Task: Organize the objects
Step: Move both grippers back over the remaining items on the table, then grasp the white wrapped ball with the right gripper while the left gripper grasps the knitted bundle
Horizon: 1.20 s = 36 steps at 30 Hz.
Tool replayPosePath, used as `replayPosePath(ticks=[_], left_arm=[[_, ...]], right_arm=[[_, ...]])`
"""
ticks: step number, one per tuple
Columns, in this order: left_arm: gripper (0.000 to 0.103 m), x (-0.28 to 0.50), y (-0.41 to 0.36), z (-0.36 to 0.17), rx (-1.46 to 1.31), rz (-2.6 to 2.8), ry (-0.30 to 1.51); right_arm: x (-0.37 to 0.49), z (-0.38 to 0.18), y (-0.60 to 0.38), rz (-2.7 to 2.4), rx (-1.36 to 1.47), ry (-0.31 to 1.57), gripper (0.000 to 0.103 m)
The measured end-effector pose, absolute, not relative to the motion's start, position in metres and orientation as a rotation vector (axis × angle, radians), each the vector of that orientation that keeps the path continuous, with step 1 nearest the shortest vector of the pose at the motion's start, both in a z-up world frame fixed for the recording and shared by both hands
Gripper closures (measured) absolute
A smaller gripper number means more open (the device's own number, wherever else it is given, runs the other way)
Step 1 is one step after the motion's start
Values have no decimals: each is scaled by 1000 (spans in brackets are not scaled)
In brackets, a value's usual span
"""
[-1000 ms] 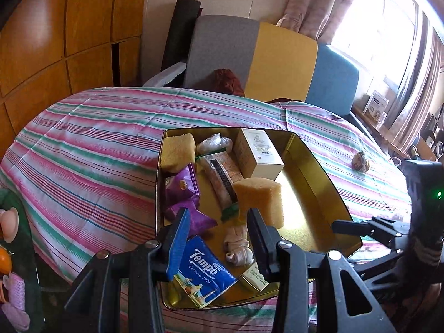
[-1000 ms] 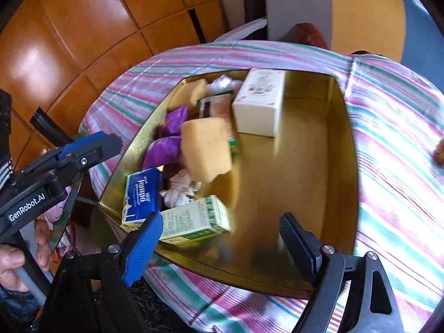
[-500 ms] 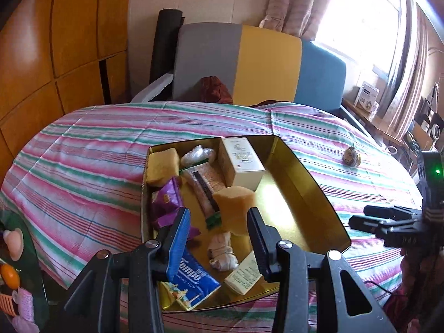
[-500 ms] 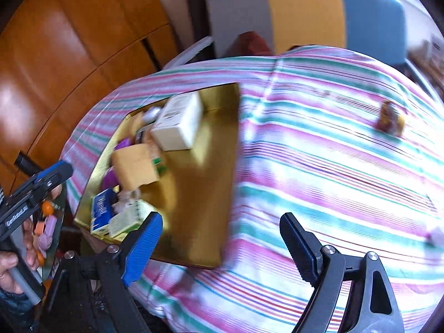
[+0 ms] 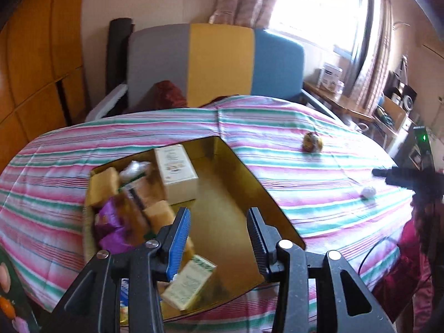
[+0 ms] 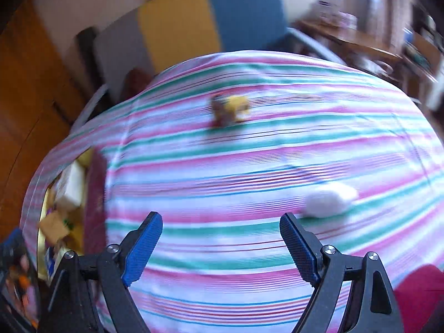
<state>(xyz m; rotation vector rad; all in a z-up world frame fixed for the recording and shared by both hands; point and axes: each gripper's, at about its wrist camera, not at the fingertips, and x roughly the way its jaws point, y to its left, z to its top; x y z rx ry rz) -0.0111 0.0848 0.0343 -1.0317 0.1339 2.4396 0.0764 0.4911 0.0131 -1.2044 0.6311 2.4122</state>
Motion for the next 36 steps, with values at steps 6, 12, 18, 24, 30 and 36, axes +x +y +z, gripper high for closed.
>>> replayPosePath(ticks=[6,12,18,24,30,36], left_arm=[[60,-13,109,28,-1048,2375,158],[60,-16,132,25,-1061,2316,174],[60,-18,153,25,-1063,2268,194],[60,-21,180,23,-1066,2218,214],[60,-31,217,17,-1098,2149,209],[60,-50,264,-2,-1188,2083,225]], right_arm=[[106,12,572,2180,-1088,767,16],[82,-17,573,2136,-1241,721,16],[45,-53,568,2093,-1419,605,17],[41,-67,565,2078,-1475,539,48],[55,-60,572,2141,-1381,660,49],[50,-58,564,2166,-1400,629,48]])
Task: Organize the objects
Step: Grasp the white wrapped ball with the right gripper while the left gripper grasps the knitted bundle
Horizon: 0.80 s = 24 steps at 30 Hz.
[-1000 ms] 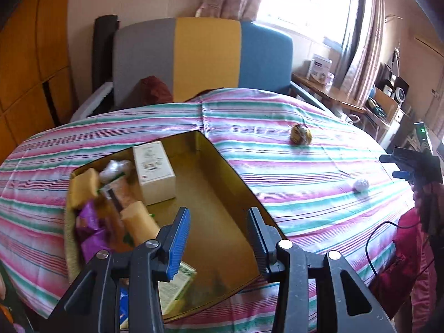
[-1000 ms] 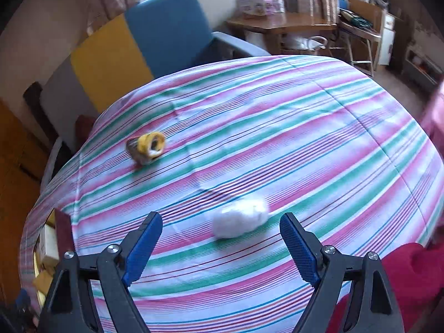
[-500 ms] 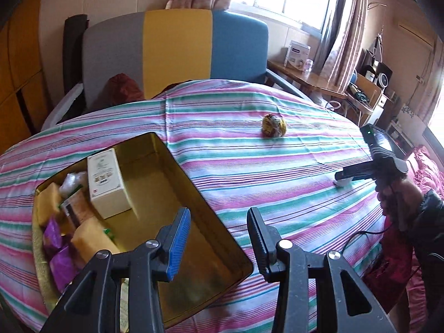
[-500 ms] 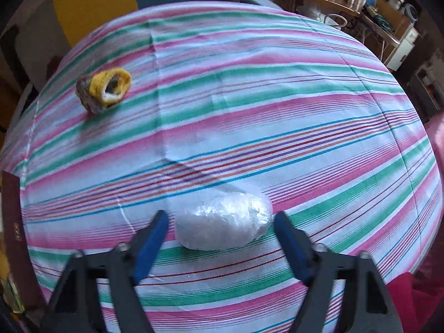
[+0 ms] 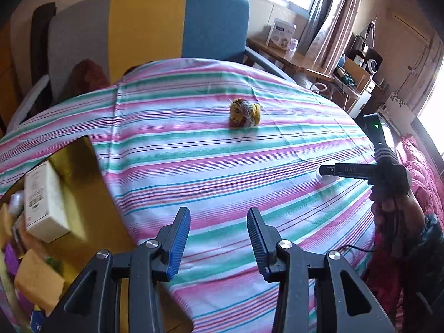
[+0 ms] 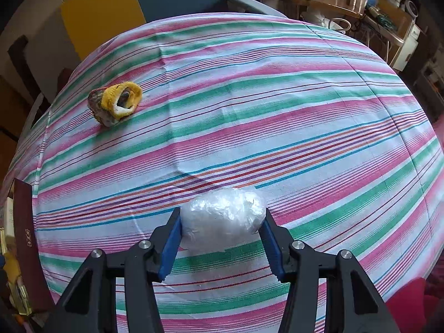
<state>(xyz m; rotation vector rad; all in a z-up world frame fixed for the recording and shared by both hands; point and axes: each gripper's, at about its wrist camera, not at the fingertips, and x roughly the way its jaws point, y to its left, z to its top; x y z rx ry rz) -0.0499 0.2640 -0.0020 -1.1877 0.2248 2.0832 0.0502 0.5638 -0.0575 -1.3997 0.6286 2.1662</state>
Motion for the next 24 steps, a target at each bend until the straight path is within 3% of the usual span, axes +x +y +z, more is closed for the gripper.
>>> replayPosePath(ticks=[5,7,10,17,22,24], left_arm=[[60,-71,303,-10,-1224,2053,232],[47,-80,317,-12,-1227,2041,237],[37,-96,342,-12,-1215,2025,239],[33,-137,409,-25,-1221,2009,289],[21,-161,453,-40,-1245,2005,301],[21,-172,468,-51,-1271,2010,313]], right_arm=[[47,-62,563,2151,-1452,603,48],[46,-61,562,2162,-1453,593,48],[46,-60,562,2160,-1455,575,48],[41,-61,562,2173,-1455,577,47],[42,-62,563,2186,-1451,609,47],[42,-61,564,2194,-1446,620,47]])
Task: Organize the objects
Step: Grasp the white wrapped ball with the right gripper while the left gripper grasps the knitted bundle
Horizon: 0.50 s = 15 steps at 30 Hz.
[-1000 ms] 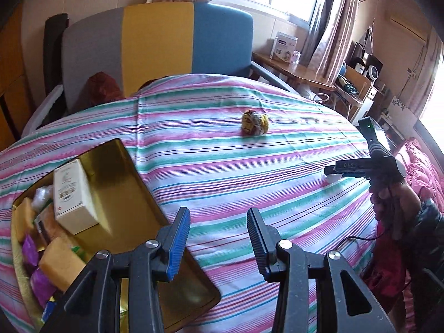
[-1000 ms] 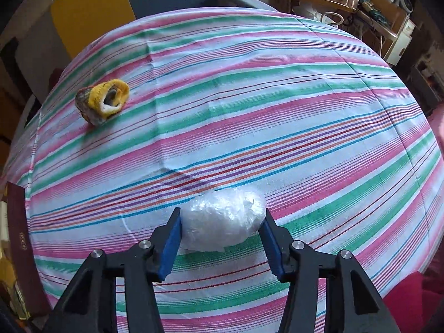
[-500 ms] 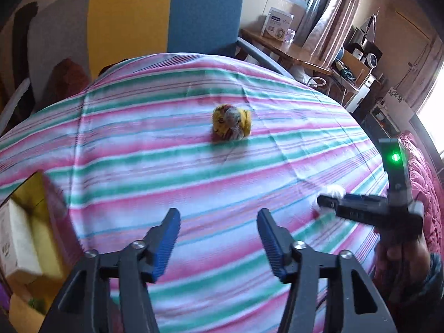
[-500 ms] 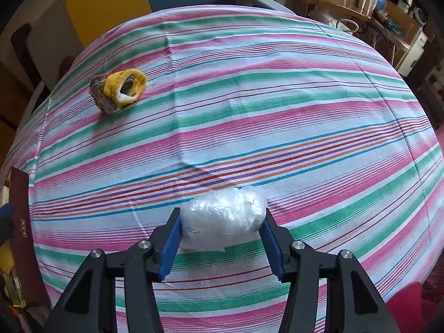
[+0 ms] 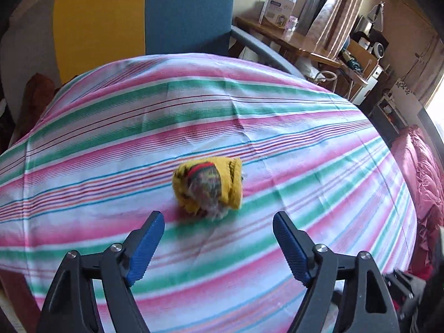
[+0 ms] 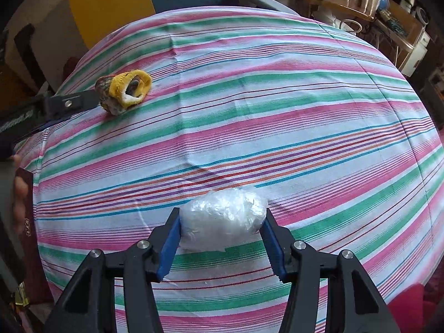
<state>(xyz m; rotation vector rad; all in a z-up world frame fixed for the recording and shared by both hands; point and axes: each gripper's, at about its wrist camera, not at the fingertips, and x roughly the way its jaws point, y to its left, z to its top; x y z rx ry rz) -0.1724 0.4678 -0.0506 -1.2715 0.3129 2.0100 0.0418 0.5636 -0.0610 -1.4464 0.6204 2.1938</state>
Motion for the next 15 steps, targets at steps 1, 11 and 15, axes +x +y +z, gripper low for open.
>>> replayPosePath(ticks=[1,11,15], left_arm=[[21,-179,474,-57,-1289,2016,315],[57,-200,467,-83,-1379,1998,265],[57,-165,433,-70,-1303,2013,306]], right_arm=[[42,-61,563,2198,-1446,627,46],[41,-64,562,2218,-1466,675,46],[38,-62,558,2261,-1468,672,46]])
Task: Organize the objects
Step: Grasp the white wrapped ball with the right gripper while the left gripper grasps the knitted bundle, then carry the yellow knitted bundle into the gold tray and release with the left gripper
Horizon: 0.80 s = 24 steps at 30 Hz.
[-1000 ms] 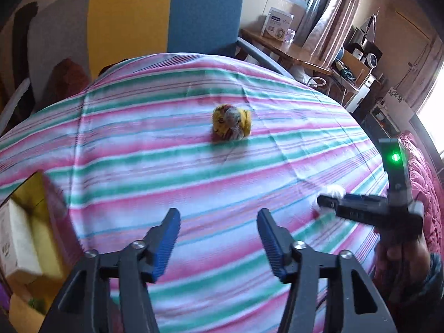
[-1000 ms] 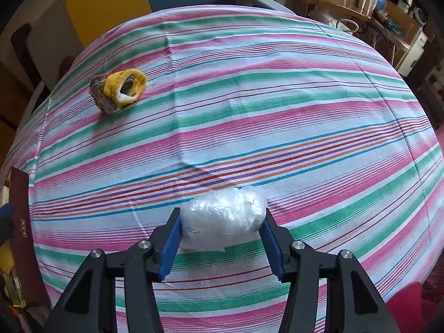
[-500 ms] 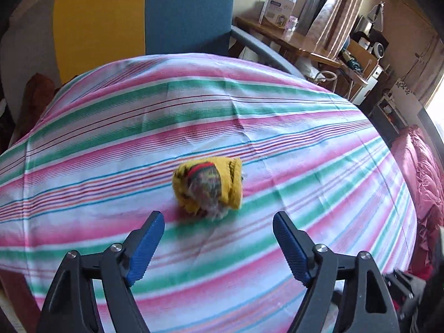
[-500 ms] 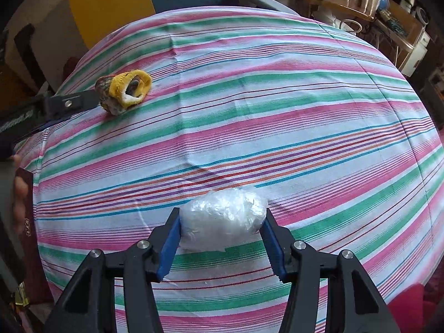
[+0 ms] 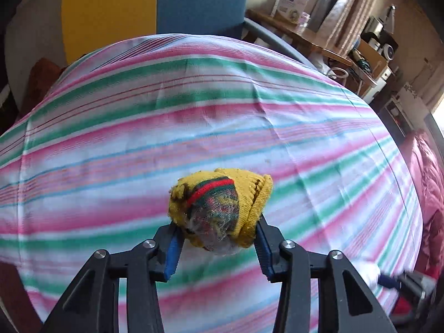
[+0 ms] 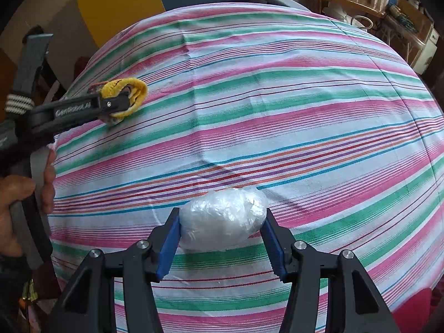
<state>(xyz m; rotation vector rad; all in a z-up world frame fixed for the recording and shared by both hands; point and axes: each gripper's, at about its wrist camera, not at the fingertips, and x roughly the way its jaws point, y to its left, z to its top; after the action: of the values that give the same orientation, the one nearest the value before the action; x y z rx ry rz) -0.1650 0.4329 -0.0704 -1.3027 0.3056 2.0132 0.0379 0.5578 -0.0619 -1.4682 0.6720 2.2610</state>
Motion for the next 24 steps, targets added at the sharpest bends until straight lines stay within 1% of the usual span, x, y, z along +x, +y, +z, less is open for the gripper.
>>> replayPosePath(ticks=[7,12,18,24], left_arm=[[57,-91,379,-56,-1251,2012,330],[57,-49,357,-60,-1248,2006,357],[57,-10,330,-62,-1241,2000,345],[57,7,308,-41,-1168,2031,345]], right_arm=[[35,-66,555,2267,-1512,662,46],[36,-68,556,2263,-1515,659,46],[37,-69,558,2254,-1524,652,46],[37,-69,557,2248,-1533,627,46]])
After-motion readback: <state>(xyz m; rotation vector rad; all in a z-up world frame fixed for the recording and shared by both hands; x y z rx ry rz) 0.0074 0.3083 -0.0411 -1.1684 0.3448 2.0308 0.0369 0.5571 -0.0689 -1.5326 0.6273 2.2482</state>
